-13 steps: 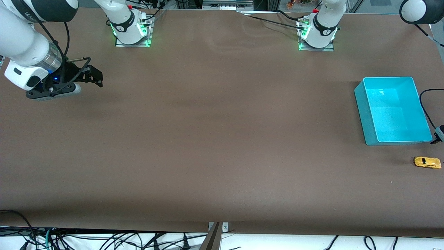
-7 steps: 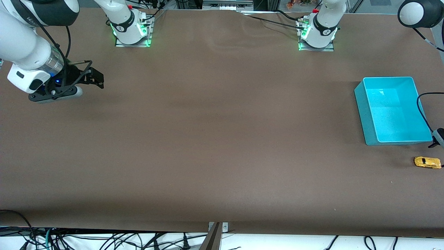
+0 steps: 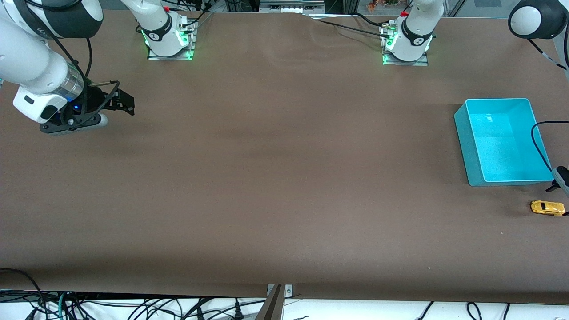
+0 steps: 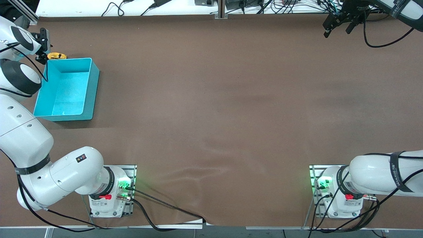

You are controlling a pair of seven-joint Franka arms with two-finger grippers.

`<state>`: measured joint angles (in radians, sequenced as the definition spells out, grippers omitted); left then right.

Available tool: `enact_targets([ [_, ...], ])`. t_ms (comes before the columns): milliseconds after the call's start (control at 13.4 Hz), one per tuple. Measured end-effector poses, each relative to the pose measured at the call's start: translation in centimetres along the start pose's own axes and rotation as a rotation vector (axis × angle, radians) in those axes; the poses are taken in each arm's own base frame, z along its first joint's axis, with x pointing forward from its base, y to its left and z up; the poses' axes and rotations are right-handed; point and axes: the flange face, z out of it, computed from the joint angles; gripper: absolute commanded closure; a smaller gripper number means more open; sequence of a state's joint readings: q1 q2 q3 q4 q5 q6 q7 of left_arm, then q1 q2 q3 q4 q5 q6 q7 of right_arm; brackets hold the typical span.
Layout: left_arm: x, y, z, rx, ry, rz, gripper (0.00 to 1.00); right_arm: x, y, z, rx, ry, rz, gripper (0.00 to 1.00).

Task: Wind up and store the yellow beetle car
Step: 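Lower the left gripper toward the yellow car beside the bin, then close the left gripper around the yellow car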

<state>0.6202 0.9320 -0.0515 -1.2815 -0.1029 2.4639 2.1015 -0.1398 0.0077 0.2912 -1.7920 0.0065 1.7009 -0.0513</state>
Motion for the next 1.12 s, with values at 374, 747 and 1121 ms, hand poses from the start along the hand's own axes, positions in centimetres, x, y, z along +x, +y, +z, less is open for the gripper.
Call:
enact_targets([
  [374, 0.1, 0.5, 1.7, 0.005, 0.013, -0.008, 0.00, 0.1, 0.0, 0.1, 0.001, 0.000, 0.000, 0.00],
  [747, 0.0, 0.6, 1.9, 0.003, 0.014, -0.010, 0.07, 0.3, 0.1, 0.4, 0.003, -0.004, 0.000, 0.00],
  [1121, -0.1, 0.7, 2.0, 0.005, 0.019, -0.020, 0.42, 0.3, 0.1, 0.5, 0.003, -0.005, 0.000, 0.00],
])
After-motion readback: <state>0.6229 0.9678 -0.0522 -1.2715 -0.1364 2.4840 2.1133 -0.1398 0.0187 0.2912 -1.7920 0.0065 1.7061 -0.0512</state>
